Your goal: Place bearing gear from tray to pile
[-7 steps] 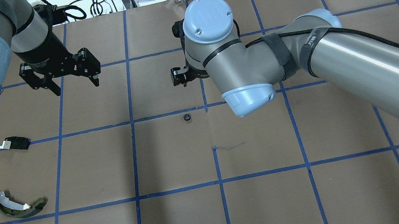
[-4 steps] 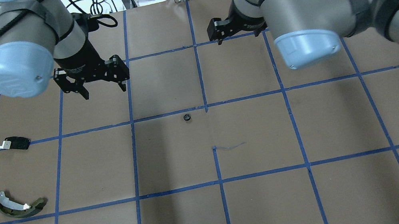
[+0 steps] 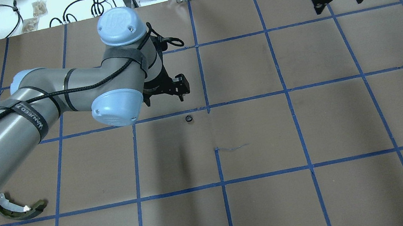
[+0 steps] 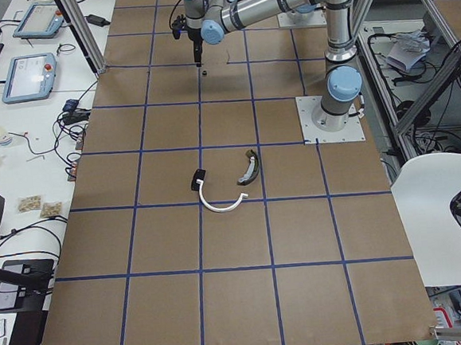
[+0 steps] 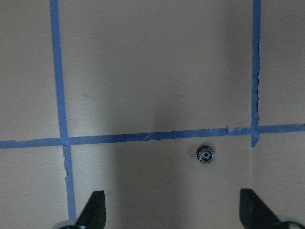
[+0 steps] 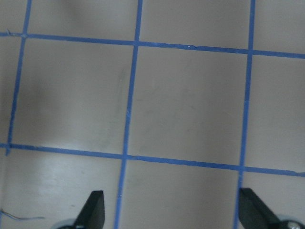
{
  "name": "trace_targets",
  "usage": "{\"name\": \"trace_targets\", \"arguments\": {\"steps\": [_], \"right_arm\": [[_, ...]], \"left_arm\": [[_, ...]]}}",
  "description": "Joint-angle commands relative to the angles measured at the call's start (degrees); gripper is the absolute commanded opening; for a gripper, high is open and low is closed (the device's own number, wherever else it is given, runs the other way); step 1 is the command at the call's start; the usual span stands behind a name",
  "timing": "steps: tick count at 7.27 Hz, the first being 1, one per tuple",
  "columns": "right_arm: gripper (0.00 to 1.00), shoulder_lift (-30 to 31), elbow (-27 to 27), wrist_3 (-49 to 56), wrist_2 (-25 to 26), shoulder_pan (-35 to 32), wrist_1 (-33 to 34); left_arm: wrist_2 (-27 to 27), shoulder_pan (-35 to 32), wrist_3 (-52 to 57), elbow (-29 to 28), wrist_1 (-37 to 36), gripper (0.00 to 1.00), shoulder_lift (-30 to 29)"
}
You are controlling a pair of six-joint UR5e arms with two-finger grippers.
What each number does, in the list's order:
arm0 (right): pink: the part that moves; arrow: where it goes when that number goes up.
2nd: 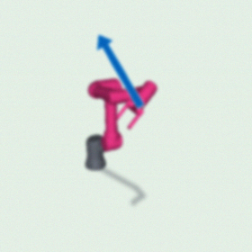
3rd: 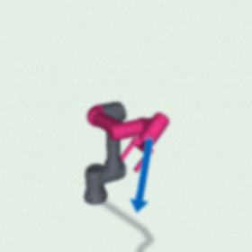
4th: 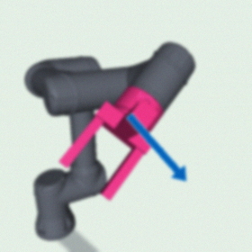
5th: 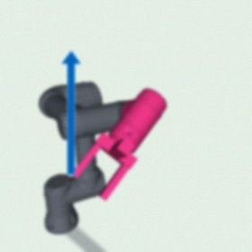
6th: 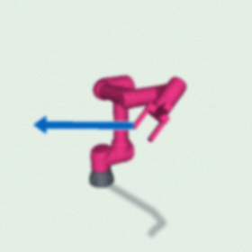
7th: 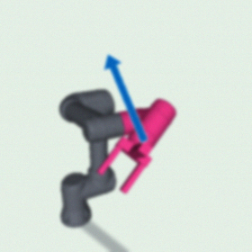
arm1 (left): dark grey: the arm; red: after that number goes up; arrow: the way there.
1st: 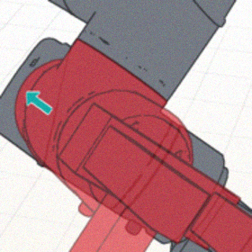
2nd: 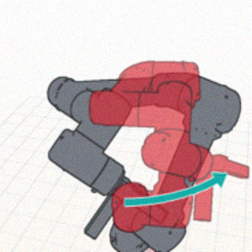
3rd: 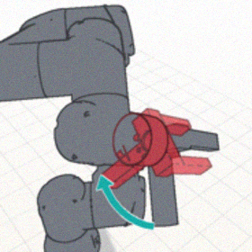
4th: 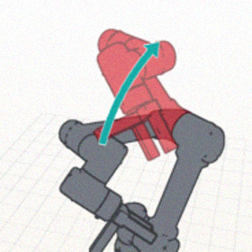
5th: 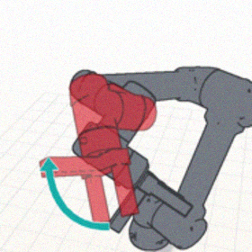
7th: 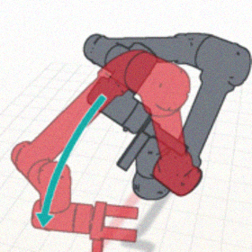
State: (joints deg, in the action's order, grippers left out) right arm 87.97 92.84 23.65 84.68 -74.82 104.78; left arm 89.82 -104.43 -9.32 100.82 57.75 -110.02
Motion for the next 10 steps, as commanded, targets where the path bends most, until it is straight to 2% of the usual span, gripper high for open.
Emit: {"name": "trace_targets", "arguments": {"steps": [1, 3, 4, 5, 6, 8, 9, 10], "right_arm": [[1.0, -1.6, -0.6, 22.6, -0.2, 16.1, -1.9], [1.0, -9.4, -1.0, 43.3, 0.3, 26.6, -0.9], [1.0, -12.7, -1.2, 55.9, 0.3, 29.1, -0.5], [1.0, -16.0, -1.0, 68.2, -0.4, 32.9, 5.1], [1.0, -18.9, -0.6, 74.4, -1.8, 36.6, 8.7], [1.0, -21.8, 0.5, 75.3, -1.5, 40.6, 9.3], [1.0, -22.2, 0.6, 76.3, 2.4, 41.6, 8.8], [1.0, -22.2, 0.9, 79.7, 3.5, 41.7, 8.9]], "left_arm": [[0.1, -1.1, 0.9, 0.2, -2.3, 1.0, -4.0], [0.3, -2.4, 0.8, 0.2, -4.9, 1.0, -7.2], [0.3, -2.6, 0.9, 0.2, -7.0, 1.0, -8.4], [0.2, -2.6, 1.1, 0.1, -8.1, 0.98, -9.5], [0.3, -2.6, 1.4, 0.0, -8.4, 0.85, -10.0], [0.3, -2.7, 1.3, 0.1, -8.9, 0.81, -10.5], [0.5, -2.7, 1.2, 0.1, -8.9, 0.69, -10.5], [0.6, -2.7, 1.3, 0.2, -8.8, 0.5, -10.5]]}}
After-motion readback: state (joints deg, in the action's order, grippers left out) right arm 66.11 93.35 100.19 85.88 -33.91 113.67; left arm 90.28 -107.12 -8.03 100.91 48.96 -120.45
